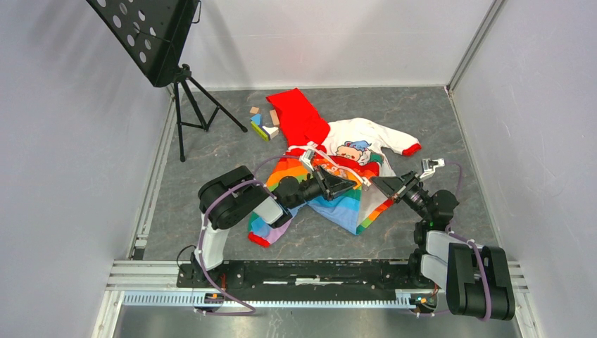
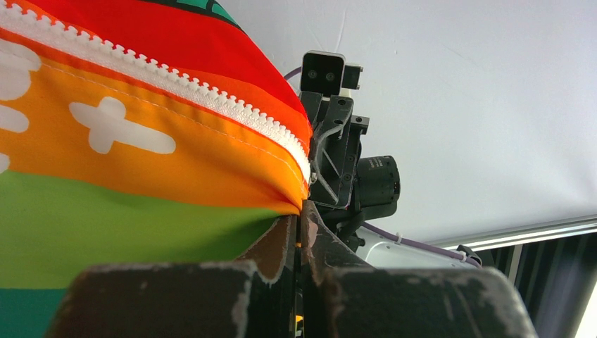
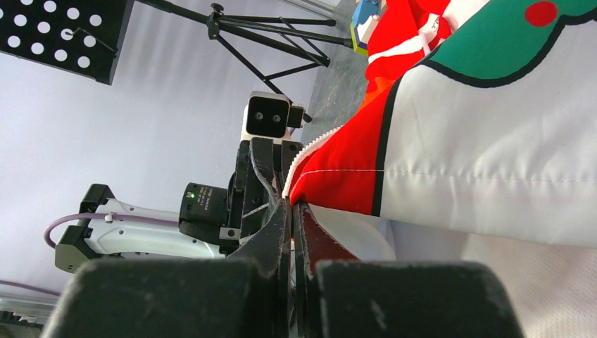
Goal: Zip up the jacket
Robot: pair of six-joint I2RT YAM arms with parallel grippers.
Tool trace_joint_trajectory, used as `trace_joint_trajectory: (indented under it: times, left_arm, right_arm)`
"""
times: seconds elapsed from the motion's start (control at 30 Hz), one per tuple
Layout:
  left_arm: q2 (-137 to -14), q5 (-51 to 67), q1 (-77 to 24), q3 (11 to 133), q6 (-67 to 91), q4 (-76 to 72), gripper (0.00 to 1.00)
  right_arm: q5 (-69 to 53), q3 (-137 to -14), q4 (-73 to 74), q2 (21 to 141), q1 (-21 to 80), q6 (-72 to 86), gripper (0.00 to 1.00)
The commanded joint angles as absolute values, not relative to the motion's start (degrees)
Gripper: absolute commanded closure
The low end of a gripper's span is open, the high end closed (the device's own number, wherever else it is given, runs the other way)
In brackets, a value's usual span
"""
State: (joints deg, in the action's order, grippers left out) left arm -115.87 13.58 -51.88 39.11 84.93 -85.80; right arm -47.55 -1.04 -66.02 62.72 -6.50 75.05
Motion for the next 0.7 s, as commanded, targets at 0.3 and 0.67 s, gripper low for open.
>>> trace_joint_trajectory:
  times: [0.3,0.67]
  left_arm:
    - [-116.6,12.4,-51.8,40.3,86.9,-89.1,0.98]
    - [-117.0,12.9,-51.8,41.0,87.2,-89.1,0.98]
  right_arm:
    - [-48.3,4.9,-71.5,62.7,-6.1,76.3,1.00]
    - [-48.3,4.8,-71.7,63.2,-6.1,76.2,1.00]
